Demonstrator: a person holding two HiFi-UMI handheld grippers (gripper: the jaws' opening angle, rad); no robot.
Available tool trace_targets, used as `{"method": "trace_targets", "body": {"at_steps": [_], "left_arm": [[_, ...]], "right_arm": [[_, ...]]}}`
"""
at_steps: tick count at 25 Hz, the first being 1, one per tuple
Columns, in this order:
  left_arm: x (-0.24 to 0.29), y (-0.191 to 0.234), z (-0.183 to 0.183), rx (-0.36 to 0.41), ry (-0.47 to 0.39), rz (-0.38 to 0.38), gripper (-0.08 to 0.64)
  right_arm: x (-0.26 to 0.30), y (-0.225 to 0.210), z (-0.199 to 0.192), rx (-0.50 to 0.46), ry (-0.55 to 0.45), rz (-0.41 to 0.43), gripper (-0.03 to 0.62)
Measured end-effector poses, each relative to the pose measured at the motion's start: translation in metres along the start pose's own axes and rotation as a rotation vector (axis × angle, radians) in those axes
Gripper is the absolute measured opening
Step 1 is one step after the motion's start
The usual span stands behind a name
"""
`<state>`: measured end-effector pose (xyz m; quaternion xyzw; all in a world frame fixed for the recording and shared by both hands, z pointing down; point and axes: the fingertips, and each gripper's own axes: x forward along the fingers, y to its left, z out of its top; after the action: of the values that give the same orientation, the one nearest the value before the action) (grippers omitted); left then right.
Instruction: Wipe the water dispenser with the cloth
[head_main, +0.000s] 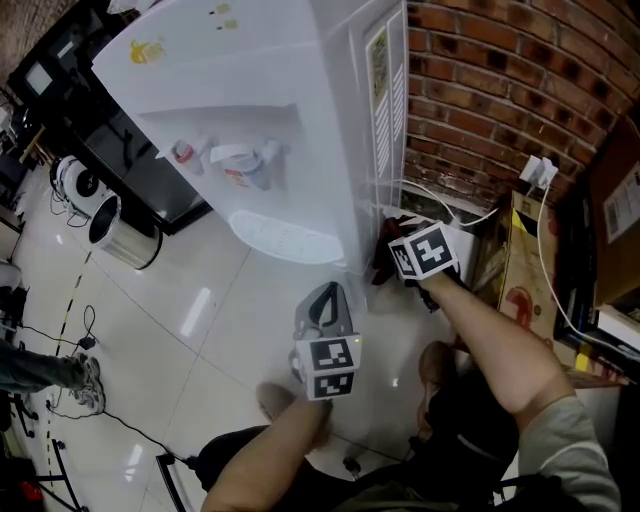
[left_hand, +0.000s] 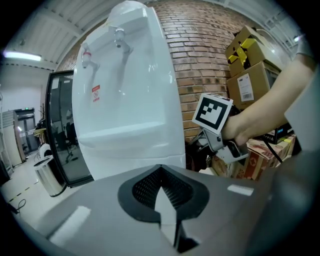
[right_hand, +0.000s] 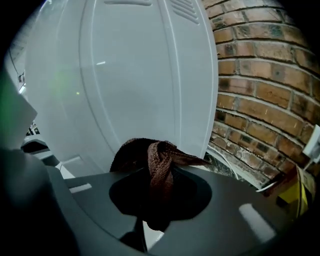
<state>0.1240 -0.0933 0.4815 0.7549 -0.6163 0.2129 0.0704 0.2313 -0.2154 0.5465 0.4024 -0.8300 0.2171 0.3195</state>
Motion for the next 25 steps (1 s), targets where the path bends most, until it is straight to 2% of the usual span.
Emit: {"method": "trace_targets", "body": {"at_steps": [2,5,9,14,20,25], "left_arm": [[0.001,-0.001,-0.006,-0.001,0.014,-0.004,0.0],[0.007,0.0,-0.021,-0.033,0.037,0.014,0.0],[0.021,-0.001,-0.063,-0.091,0.107,0.045,0.0],[0.035,-0.007,-0.103,-0.073,0.189,0.035,0.0],[0.044,-0.014,-0.111,-0.072,0.216,-0.019,0.0],[0.047,-0.019,-0.103,-0.085,0.199,-0.044,0.0]], "right_arm": [[0.011,-0.003,-0.013,-0.001,0.01,0.016,0.08],[0.034,-0.007,-0.038,0.045,0.018,0.051,0.084],[0.066,-0.016,-0.063,0.11,0.034,0.048,0.084],[0.098,-0.026,-0.096,0.179,0.086,0.032,0.083],[0.133,-0.024,-0.136,0.274,0.162,0.022,0.083],[0.145,-0.032,-0.15,0.295,0.202,0.005,0.08]]}}
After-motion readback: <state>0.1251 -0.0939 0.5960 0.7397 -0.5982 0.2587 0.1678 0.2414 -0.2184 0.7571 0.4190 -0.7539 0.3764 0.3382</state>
